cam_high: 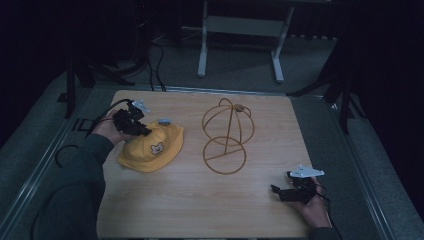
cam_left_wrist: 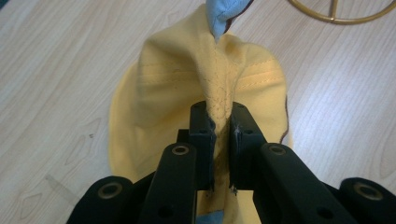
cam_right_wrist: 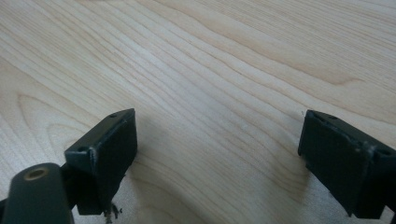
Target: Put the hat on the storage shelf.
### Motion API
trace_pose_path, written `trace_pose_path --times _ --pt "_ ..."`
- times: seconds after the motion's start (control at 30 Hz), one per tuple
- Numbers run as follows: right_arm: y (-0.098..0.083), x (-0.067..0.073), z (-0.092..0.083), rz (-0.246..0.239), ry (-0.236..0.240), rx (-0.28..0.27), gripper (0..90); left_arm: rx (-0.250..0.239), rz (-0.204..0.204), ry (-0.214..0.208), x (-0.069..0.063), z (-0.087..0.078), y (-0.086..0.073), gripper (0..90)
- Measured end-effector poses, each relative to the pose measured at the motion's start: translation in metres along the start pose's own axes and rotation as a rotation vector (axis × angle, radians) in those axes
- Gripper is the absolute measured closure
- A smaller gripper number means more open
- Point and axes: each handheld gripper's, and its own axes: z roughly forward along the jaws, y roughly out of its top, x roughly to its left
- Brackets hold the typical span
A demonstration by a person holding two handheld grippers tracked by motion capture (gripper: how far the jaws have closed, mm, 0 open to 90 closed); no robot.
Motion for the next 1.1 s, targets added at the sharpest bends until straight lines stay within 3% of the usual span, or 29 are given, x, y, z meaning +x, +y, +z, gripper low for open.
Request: trace_pose_path --times 0.53,1.1 --pt "0.000 0.000 0.000 0.000 0.000 0.000 11.7 -0.059 0.072 0.034 -0.011 -0.049 0.019 82.5" --pt "0.000 0.000 0.000 -0.004 0.001 0.001 11.8 -0.077 0.151 0.031 -0.013 -0.080 0.047 82.3"
